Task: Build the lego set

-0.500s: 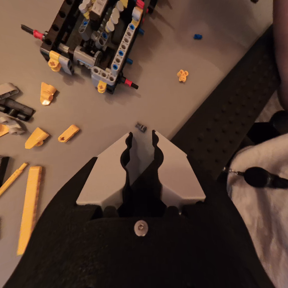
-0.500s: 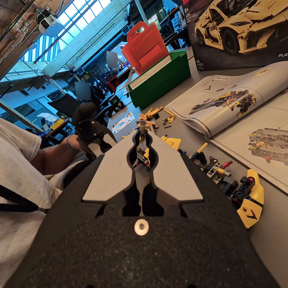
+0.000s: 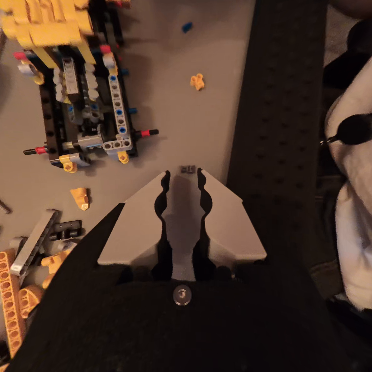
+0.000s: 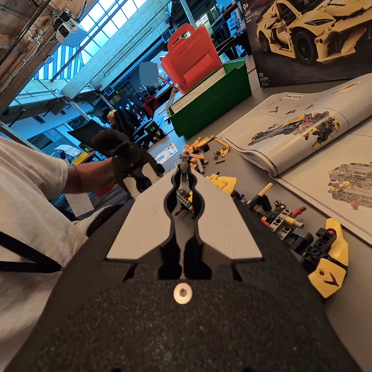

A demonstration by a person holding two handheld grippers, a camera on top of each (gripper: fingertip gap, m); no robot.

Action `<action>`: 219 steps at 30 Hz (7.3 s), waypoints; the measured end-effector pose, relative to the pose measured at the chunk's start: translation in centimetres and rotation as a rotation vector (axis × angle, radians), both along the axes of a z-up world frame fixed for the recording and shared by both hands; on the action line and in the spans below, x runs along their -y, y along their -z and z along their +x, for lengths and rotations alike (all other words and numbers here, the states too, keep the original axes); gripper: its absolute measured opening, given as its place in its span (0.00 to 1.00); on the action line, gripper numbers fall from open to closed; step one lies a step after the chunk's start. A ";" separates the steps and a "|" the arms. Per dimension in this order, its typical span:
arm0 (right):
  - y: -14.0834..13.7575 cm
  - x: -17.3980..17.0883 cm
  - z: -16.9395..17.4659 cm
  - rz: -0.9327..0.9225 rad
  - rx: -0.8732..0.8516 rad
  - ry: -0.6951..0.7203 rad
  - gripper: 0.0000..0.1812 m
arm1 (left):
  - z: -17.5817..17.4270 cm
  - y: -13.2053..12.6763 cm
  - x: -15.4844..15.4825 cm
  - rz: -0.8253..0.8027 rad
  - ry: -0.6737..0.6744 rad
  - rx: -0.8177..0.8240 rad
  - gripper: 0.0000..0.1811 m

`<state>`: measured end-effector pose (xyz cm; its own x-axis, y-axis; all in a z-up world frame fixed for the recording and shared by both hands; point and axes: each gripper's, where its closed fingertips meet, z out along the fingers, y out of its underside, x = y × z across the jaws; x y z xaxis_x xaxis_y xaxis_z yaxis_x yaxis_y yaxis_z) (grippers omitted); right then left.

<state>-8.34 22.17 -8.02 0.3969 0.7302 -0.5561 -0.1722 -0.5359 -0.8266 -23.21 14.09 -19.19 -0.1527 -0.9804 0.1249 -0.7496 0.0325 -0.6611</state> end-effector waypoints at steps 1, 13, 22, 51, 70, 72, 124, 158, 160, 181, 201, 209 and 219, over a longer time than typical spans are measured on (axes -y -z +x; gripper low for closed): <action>0.1 0.0 -0.1 -0.001 0.005 -0.004 0.03 | -0.1 0.6 -0.2 -0.005 0.017 -0.022 0.17; 0.6 0.0 -0.5 -0.012 0.013 -0.015 0.03 | 0.8 1.7 0.2 0.046 0.055 0.024 0.08; 1.1 1.2 -4.1 -0.019 0.023 -0.107 0.03 | 1.8 -1.2 -0.5 0.247 -0.017 0.237 0.08; 1.9 3.9 -12.0 -0.100 -0.015 -0.224 0.03 | 2.4 -8.9 -3.9 0.771 -0.144 0.450 0.07; 1.9 3.5 -11.6 -0.153 -0.083 -0.192 0.03 | 3.0 -8.9 -4.4 0.750 -0.188 0.442 0.07; 1.9 3.4 -11.4 -0.191 -0.123 -0.202 0.03 | 3.2 -9.0 -4.4 0.699 -0.212 0.463 0.08; -0.1 3.8 -11.6 -0.047 -0.142 -0.234 0.06 | 3.9 -12.1 -3.8 -0.552 -0.331 0.866 0.03; -0.4 5.0 -11.2 -0.047 -0.150 -0.311 0.03 | 3.6 -11.6 -2.4 -0.483 -0.256 0.837 0.02; -0.2 5.0 -11.2 -0.058 -0.147 -0.316 0.03 | 3.6 -11.4 -2.4 -0.481 -0.256 0.830 0.02; 0.2 5.2 -11.5 -0.082 -0.172 -0.355 0.03 | 3.8 -11.1 -2.1 -0.459 -0.230 0.807 0.03; 0.1 4.6 -10.7 -0.038 -0.131 -0.311 0.03 | 3.4 -11.6 -3.1 -0.506 -0.269 0.838 0.02; 0.4 4.5 -10.6 -0.051 -0.116 -0.304 0.03 | 3.4 -11.2 -3.2 -0.435 -0.270 0.818 0.01; 0.0 3.6 -9.3 -0.001 -0.093 -0.237 0.04 | 3.2 -10.7 -3.6 -0.433 -0.279 0.803 0.00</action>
